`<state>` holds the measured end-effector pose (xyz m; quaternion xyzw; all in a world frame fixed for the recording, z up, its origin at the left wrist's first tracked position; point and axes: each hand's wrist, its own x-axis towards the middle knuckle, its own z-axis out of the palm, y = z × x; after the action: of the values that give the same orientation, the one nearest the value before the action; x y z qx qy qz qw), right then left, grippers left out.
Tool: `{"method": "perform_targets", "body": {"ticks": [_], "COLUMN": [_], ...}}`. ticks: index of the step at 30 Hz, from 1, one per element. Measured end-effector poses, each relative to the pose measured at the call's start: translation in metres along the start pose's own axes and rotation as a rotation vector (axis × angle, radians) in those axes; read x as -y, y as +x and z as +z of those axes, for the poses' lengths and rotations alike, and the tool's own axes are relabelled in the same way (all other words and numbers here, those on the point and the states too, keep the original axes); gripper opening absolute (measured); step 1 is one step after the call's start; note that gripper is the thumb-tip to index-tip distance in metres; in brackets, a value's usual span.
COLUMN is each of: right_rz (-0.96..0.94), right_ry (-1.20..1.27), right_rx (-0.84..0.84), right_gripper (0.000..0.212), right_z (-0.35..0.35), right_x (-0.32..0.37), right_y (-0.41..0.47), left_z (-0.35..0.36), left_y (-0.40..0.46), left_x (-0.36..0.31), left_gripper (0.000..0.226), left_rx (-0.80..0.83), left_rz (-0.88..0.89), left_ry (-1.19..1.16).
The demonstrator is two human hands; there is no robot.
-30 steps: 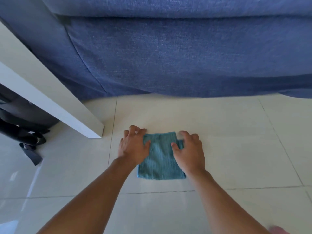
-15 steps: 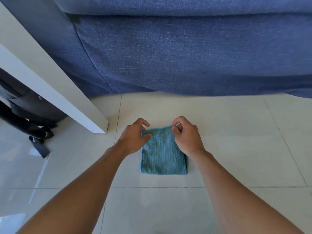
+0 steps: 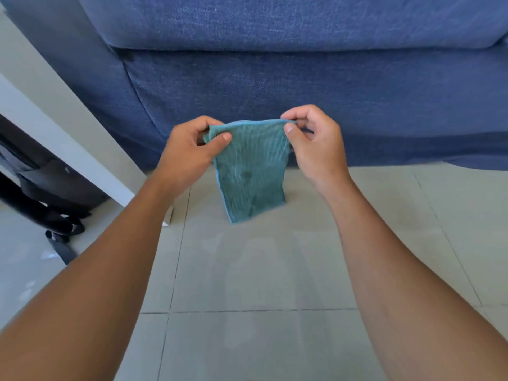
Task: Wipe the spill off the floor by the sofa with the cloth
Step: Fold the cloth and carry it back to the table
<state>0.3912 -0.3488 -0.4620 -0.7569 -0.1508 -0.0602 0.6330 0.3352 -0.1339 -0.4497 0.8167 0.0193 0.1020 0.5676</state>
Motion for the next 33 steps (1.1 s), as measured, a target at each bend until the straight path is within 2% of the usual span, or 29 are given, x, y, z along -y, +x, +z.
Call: {"method": "perform_targets", "body": {"ticks": [3,8,11,13,17,21,24,28,29,31,33], "right_rz": [0.048,0.336,0.558,0.614,0.524,0.404,0.342,0.316,0.315,0.306,0.280], "right_ry": [0.056,0.033,-0.047,-0.086,-0.148,-0.197,-0.237,-0.316,-0.333,-0.380,-0.404], "right_rx": [0.058,0.215,0.377,0.406,0.331,0.305,0.346,0.335,0.339,0.357,0.325], "right_gripper": [0.023,0.040,0.036,0.031,0.027,0.026,0.024,0.020,0.019,0.018,0.017], "right_z": [-0.011,-0.027,-0.037,-0.039,-0.024,0.004,0.025,0.049,0.052,0.057,0.059], "right_x": [-0.011,-0.072,-0.099,-0.106,-0.107,-0.108,-0.111,-0.121,-0.123,-0.128,-0.132], "right_y": [-0.020,-0.088,-0.131,-0.143,-0.128,-0.090,-0.063,-0.040,-0.038,-0.037,-0.040], "left_z": [0.002,0.025,0.042,0.051,0.052,0.044,0.039,0.039,0.039,0.038,0.037], "left_y": [-0.021,-0.074,-0.102,-0.114,-0.114,-0.101,-0.089,-0.076,-0.074,-0.071,-0.067], "left_x": [0.001,0.049,0.069,0.078,0.093,0.104,0.118,0.130,0.131,0.134,0.136], "left_gripper": [0.010,0.017,0.012,0.008,0.005,0.012,0.015,0.007,0.016,0.048,0.060], "left_rx": [0.120,0.459,0.678,0.712,0.524,0.191,0.028,-0.014,-0.008,0.041,0.110], "left_rz": [-0.105,-0.519,-0.703,-0.785,-0.774,-0.571,-0.503,-0.545,-0.537,-0.535,-0.551], "left_ry": [-0.101,-0.092,-0.034,-0.038,0.007,0.327,0.392,0.441,0.445,0.507,0.591]}}
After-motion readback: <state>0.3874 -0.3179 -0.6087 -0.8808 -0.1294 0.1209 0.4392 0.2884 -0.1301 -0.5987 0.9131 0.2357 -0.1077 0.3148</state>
